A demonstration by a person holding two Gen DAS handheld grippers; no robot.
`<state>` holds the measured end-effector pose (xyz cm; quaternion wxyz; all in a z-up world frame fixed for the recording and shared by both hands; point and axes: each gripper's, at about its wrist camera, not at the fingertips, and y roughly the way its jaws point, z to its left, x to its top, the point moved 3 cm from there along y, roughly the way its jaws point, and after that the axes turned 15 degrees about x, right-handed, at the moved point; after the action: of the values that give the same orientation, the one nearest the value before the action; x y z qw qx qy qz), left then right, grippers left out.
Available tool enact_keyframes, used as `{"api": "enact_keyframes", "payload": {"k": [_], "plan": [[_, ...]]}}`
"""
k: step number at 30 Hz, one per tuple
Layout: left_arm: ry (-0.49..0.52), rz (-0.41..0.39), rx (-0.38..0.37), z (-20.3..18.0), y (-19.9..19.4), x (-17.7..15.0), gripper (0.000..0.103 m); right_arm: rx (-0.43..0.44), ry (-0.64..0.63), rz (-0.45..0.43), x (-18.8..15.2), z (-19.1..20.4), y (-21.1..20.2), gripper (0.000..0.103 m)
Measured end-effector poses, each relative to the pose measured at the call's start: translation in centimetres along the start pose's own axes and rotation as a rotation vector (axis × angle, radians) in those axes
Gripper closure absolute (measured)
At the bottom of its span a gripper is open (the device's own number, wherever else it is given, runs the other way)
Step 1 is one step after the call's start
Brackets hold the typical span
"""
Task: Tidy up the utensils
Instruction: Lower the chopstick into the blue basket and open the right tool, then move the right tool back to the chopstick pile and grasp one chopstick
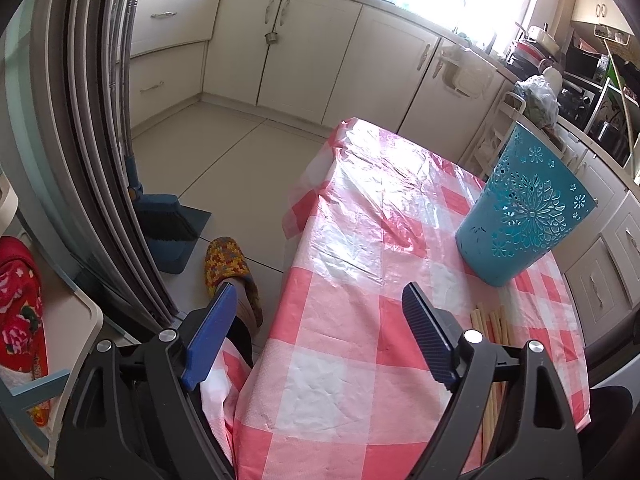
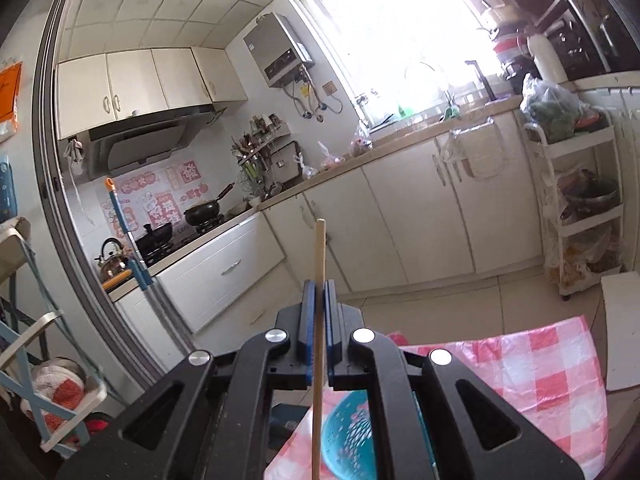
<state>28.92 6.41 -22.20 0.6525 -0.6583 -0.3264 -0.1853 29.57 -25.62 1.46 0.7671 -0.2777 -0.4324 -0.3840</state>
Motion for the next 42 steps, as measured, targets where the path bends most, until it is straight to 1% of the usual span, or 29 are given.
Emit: {"api": "enact_keyframes", "payload": {"k": [3, 6, 8, 12, 16, 19, 23, 25, 28, 32, 34, 38, 42], "plan": [[0.006, -0.001, 0.002, -0.2, 0.1, 0.0, 0.022, -0.096, -0.051, -0.033, -0.9, -1.3, 1.7, 0.098], [0.008, -0.001, 0.003, -0.2, 0.1, 0.0, 0.022, -0.160, -0.047, -0.018, -2.8, -2.9, 3.4, 0.098], [0.007, 0.000, 0.002, -0.2, 0.1, 0.0, 0.022, -0.182, -0.037, 0.006, -4.2, -3.5, 4.1, 0.098], [0.007, 0.000, 0.000, -0.3, 0.1, -0.1, 0.022, -0.208, -0.069, 0.038, -6.1, -3.5, 4.5, 0.098], [0.015, -0.002, 0.002, -0.4, 0.2, -0.1, 0.022, -0.218, -0.105, 0.075, -7.4, -3.4, 4.3, 0.098], [0.010, -0.005, 0.005, -0.3, 0.2, -0.2, 0.022, -0.228, -0.104, 0.095, -8.0, -3.7, 4.1, 0.097], [0.006, -0.009, 0.007, -0.2, 0.1, -0.2, 0.022, -0.241, -0.098, 0.119, -8.6, -3.7, 2.7, 0.097], [0.012, -0.014, 0.009, -0.3, 0.0, -0.3, 0.022, -0.247, -0.097, 0.119, -8.6, -3.3, 1.8, 0.094], [0.022, -0.021, 0.012, -0.4, -0.1, -0.5, 0.021, -0.249, -0.101, 0.101, -8.5, -2.2, -0.5, 0.080], [0.035, -0.032, 0.014, -0.5, -0.4, -0.6, 0.021, -0.250, -0.126, 0.078, -8.3, -0.1, -3.6, 0.072], [0.037, -0.035, 0.014, -0.5, -0.6, -0.6, 0.021, -0.253, -0.126, 0.074, -8.4, 0.7, -5.0, 0.064], [0.032, -0.040, 0.010, -0.3, -0.8, -0.8, 0.021, -0.257, -0.096, 0.097, -9.8, 1.4, -7.2, 0.063], [0.029, -0.044, 0.003, -0.1, -0.9, -0.8, 0.020, -0.257, -0.056, 0.166, -12.8, 1.7, -8.1, 0.060]]}}
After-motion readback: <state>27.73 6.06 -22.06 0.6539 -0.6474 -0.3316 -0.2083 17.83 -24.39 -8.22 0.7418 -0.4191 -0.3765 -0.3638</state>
